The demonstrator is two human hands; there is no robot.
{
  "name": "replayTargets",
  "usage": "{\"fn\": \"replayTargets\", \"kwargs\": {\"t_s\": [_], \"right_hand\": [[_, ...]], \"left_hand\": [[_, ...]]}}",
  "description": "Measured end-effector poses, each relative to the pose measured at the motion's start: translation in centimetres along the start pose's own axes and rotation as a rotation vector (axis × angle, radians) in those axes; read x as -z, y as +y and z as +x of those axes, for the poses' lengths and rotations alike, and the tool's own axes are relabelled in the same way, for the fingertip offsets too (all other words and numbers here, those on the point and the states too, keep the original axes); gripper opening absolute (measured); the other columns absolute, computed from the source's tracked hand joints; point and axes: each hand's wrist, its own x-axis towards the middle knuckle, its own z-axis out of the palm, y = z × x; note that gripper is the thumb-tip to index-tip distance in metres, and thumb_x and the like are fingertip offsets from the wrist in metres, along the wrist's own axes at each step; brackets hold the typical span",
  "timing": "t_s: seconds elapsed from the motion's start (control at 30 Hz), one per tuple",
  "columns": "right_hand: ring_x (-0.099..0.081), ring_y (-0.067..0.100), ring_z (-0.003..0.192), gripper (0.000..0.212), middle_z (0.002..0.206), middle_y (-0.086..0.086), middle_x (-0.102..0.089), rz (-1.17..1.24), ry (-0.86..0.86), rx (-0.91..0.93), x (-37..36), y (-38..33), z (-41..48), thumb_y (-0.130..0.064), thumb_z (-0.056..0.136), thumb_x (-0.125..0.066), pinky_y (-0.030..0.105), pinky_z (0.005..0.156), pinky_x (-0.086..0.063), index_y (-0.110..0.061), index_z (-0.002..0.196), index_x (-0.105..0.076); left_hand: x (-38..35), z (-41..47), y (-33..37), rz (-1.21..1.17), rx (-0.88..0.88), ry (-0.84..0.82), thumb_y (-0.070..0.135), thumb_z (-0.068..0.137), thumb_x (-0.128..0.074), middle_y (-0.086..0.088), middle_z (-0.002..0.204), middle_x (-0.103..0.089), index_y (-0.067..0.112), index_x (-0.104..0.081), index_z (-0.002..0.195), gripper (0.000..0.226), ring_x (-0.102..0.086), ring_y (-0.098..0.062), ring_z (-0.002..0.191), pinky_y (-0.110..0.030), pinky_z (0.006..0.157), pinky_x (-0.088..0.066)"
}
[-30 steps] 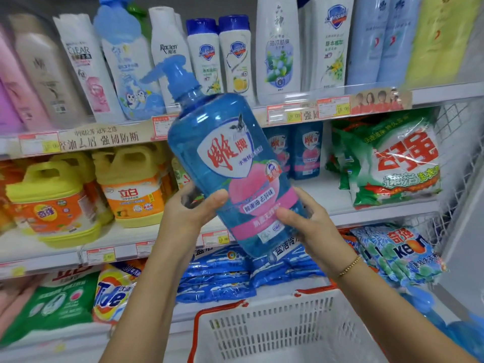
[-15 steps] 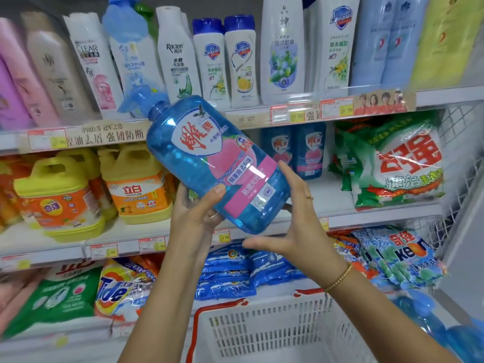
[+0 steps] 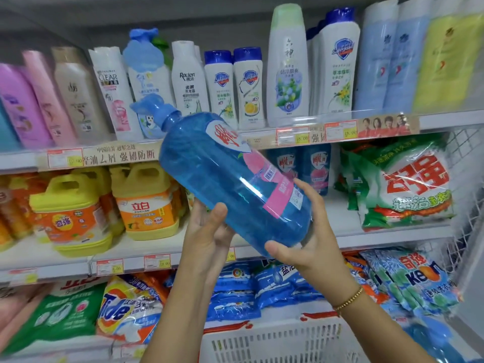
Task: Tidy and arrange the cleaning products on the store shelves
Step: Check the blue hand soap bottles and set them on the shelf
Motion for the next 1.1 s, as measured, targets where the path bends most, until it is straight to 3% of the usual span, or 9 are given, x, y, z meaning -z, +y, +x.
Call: {"fn": "replayTargets", "kwargs": {"t_s": [0.13, 0.23, 0.33, 0.47, 0.6, 0.77, 0.87, 1.0, 1.1], "right_hand": [[-0.054, 0.020, 0.122, 0.092, 0.134, -0.003, -0.052, 0.113, -0.109, -0.157, 1.1, 0.3, 0.1, -0.027, 0.056, -0.083, 0.043, 0.094, -0.052, -0.036, 0.136, -0.038], [-0.056, 0.021, 0.120, 0.099, 0.134, 0.000, -0.053, 0.151, -0.090, -0.243, 1.5, 0.6, 0.2, -0.045, 0.051, -0.088, 0.043, 0.094, -0.052, -0.034, 0.136, -0.040], [-0.053, 0.030, 0.124, 0.099, 0.139, 0.008, -0.051, 0.429, -0.117, -0.399, 1.7, 0.9, 0.3, -0.055, 0.055, -0.084, 0.053, 0.099, -0.046, -0.026, 0.140, -0.041], [-0.054, 0.038, 0.121, 0.083, 0.135, 0.016, -0.055, 0.843, -0.245, -0.577, 1.9, 1.0, -0.4, -0.051, 0.059, -0.083, 0.055, 0.088, -0.051, -0.020, 0.131, -0.055], [-0.055, 0.044, 0.117, 0.084, 0.132, 0.021, -0.056, 0.968, -0.306, -0.721, 2.1, 1.3, -1.0, -0.056, 0.051, -0.086, 0.060, 0.091, -0.048, -0.016, 0.122, -0.065], [-0.054, 0.038, 0.122, 0.095, 0.140, 0.017, -0.048, 0.815, -0.264, -0.677, 2.1, 0.4, -0.2, -0.066, 0.055, -0.077, 0.055, 0.091, -0.050, -0.022, 0.136, -0.051], [-0.056, 0.024, 0.122, 0.096, 0.140, 0.005, -0.050, 0.518, -0.147, -0.475, 1.9, -0.7, 0.2, -0.060, 0.058, -0.079, 0.045, 0.089, -0.053, -0.034, 0.141, -0.038], [-0.058, 0.005, 0.113, 0.081, 0.122, -0.023, -0.057, 0.044, -0.017, -0.141, 0.6, -0.9, -0.3, -0.031, 0.072, -0.080, 0.027, 0.087, -0.053, -0.042, 0.137, -0.033], [-0.061, 0.005, 0.106, 0.063, 0.112, -0.025, -0.059, -0.022, 0.102, -0.044, 0.0, -0.4, -0.9, -0.044, 0.074, -0.069, 0.022, 0.076, -0.055, -0.042, 0.129, -0.039]], "left_hand": [[0.4, -0.2, -0.7, 0.006, 0.024, 0.015, 0.044, 0.049, -0.092, -0.004, 0.136, -0.056, 0.023, -0.044, 0.138, 0.104, -0.055, -0.023, 0.125, -0.037, 0.089, -0.054], [1.1, -0.2, -0.5, 0.074, 0.054, 0.014, 0.044, 0.048, -0.092, -0.004, 0.138, -0.055, 0.024, -0.039, 0.143, 0.111, -0.056, -0.026, 0.123, -0.039, 0.091, -0.054], [1.4, 0.2, 0.1, 0.182, 0.109, 0.075, 0.045, 0.035, -0.096, -0.007, 0.137, -0.057, 0.019, -0.037, 0.145, 0.127, -0.058, -0.025, 0.122, -0.036, 0.091, -0.055], [1.7, 0.4, -0.1, 0.269, 0.096, 0.053, 0.045, 0.035, -0.095, 0.000, 0.111, -0.072, 0.017, -0.060, 0.120, 0.096, -0.066, -0.016, 0.107, -0.027, 0.082, -0.056], [1.5, 0.0, -0.2, 0.164, 0.131, -0.002, 0.039, 0.030, -0.097, 0.003, 0.101, -0.074, 0.019, -0.059, 0.112, 0.093, -0.070, -0.013, 0.096, -0.028, 0.071, -0.057], [1.0, -0.5, -0.2, 0.103, 0.064, 0.102, 0.037, 0.029, -0.098, 0.006, 0.106, -0.072, 0.021, -0.056, 0.118, 0.100, -0.069, -0.012, 0.100, -0.030, 0.071, -0.058], [0.8, -0.5, -0.2, 0.075, 0.033, 0.173, 0.038, 0.031, -0.098, 0.005, 0.109, -0.071, 0.022, -0.055, 0.123, 0.103, -0.068, -0.013, 0.103, -0.031, 0.071, -0.058], [0.4, -0.8, -0.3, 0.106, 0.000, 0.217, 0.041, 0.034, -0.097, 0.004, 0.114, -0.069, 0.021, -0.048, 0.134, 0.114, -0.066, -0.017, 0.108, -0.032, 0.072, -0.058], [0.2, -1.0, -0.4, 0.128, 0.031, 0.179, 0.042, 0.032, -0.097, 0.004, 0.113, -0.070, 0.021, -0.050, 0.131, 0.112, -0.066, -0.016, 0.108, -0.031, 0.073, -0.058]]}}
